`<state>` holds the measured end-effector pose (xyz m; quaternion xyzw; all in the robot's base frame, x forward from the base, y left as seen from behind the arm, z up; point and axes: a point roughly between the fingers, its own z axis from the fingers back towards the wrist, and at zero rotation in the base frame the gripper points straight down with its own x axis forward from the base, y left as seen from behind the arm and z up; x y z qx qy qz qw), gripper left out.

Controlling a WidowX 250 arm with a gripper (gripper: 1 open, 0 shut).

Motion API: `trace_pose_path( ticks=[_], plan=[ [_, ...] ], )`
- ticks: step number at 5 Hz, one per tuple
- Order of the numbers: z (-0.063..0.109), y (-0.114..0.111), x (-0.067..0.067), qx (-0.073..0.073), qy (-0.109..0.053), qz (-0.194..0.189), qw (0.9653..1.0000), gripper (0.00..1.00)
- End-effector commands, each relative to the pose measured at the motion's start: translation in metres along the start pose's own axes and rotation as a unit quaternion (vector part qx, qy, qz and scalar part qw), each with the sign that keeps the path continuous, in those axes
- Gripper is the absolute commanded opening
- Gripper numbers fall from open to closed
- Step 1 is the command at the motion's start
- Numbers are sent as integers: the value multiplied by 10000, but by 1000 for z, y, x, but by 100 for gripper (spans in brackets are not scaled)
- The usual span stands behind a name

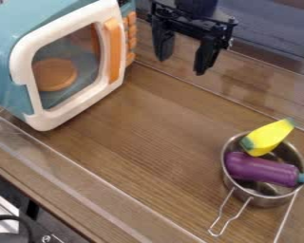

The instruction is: Remove the banana from inside the silver pot and put it on the table

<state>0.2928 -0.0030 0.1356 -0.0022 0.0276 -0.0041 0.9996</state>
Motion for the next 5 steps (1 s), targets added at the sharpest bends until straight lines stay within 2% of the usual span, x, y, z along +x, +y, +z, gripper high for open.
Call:
trace_pose_path(
  ticks=[1, 3, 4, 5],
  plan=[
    [-6, -12, -1, -22, 43, -136, 9999, 100],
    [-15, -52, 3, -84, -84, -715, 9974, 100],
    [-20, -63, 3, -104, -155, -929, 9955, 100],
    [-37, -75, 4, -124, -260, -1085, 9937, 100]
  ],
)
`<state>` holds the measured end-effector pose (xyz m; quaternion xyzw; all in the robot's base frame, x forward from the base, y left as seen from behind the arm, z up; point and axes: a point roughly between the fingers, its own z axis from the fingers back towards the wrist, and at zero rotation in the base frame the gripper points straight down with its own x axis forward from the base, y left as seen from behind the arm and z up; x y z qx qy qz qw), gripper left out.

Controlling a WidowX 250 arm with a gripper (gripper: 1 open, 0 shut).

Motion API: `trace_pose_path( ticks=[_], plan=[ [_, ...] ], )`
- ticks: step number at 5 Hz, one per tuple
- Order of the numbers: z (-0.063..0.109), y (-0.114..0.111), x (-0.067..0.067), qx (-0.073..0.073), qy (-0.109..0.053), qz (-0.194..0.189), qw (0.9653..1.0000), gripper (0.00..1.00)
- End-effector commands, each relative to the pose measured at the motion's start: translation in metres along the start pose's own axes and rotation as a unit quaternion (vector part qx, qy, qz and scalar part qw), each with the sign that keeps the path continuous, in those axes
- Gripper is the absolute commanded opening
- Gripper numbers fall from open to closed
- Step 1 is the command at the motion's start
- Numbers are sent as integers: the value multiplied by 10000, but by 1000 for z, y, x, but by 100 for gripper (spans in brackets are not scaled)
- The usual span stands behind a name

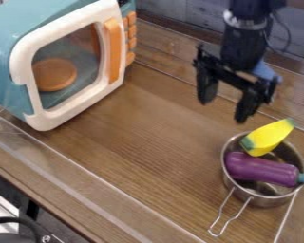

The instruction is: Remove the banana from inside the silver pot and put it on the table

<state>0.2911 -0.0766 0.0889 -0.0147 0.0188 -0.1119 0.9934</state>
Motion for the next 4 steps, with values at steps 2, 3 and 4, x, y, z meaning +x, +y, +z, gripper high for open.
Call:
trace_pose_path(
  ticks=[2, 3, 4],
  plan=[
    [-6, -21, 11, 28, -507, -53, 9987, 0],
    [-2, -22, 13, 24, -545, 5, 9985, 100],
    [7, -38, 15, 30, -570, -82, 9983, 100]
  ],
)
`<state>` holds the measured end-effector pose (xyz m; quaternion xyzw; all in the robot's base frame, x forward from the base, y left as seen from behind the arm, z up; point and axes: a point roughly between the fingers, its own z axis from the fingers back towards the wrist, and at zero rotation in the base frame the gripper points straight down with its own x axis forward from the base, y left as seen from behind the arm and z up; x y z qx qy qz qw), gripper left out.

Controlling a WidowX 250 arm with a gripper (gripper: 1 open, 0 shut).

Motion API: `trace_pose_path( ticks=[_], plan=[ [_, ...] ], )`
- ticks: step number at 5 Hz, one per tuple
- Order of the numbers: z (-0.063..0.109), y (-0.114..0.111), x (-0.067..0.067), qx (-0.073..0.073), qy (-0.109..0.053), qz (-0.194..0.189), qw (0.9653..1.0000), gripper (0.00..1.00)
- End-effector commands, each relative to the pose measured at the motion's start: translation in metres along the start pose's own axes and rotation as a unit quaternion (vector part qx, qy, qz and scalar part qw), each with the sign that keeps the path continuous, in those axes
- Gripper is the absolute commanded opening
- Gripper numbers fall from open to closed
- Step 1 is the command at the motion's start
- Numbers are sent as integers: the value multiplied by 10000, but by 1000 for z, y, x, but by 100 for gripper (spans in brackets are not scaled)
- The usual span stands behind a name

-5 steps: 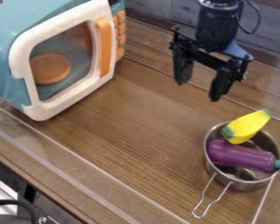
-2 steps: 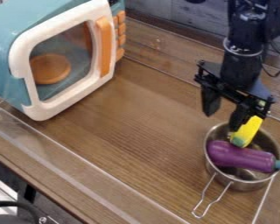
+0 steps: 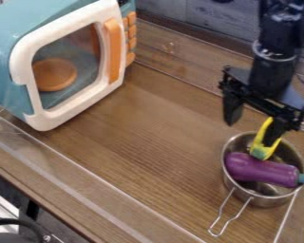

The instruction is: Remove the banana from inside the silver pot and put it on the table

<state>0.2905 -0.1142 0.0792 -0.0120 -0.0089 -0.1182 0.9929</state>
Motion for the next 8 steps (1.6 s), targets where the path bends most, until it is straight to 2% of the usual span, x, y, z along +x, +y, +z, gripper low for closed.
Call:
trace_pose_path(
  ticks=[1, 3, 5, 7, 8],
  plan=[
    [20, -20, 16, -55, -413, -130, 9990, 100],
    [23, -22, 22, -99, -513, -454, 9976, 100],
    [16, -26, 45, -35, -523, -183, 9985, 100],
    [1, -33, 43, 0, -483, -422, 9979, 100],
    [4, -33, 43, 17, -443, -415, 9982, 100]
  ],
)
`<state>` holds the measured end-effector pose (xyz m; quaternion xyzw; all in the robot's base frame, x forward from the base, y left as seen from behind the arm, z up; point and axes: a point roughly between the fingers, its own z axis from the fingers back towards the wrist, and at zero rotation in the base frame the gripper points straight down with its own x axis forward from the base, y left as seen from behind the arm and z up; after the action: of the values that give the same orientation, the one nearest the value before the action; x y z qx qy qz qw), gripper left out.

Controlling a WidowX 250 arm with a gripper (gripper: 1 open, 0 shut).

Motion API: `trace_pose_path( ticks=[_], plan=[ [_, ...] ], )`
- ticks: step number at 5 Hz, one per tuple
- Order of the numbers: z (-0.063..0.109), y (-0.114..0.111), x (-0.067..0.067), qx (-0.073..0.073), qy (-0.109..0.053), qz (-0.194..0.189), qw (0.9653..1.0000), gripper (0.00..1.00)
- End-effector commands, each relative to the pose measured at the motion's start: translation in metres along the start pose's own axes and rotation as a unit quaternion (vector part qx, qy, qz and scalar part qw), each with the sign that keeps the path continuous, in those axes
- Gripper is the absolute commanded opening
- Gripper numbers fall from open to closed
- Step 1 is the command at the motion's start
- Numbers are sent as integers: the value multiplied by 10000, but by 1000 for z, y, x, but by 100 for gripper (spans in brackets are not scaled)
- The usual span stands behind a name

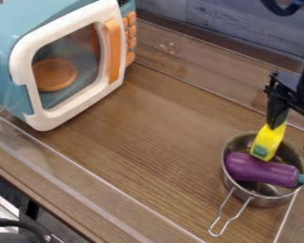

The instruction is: Remove the banana from inside the silver pot and put it on the table

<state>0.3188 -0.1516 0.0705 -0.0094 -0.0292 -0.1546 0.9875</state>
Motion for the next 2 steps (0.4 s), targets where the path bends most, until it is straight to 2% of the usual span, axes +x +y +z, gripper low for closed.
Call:
trace_pose_path(
  ticks=[1, 2],
  plan=[
    [15, -4, 9, -5, -219, -44, 9997, 100],
    [0, -5, 9, 25, -198, 87, 9998, 100]
  ],
)
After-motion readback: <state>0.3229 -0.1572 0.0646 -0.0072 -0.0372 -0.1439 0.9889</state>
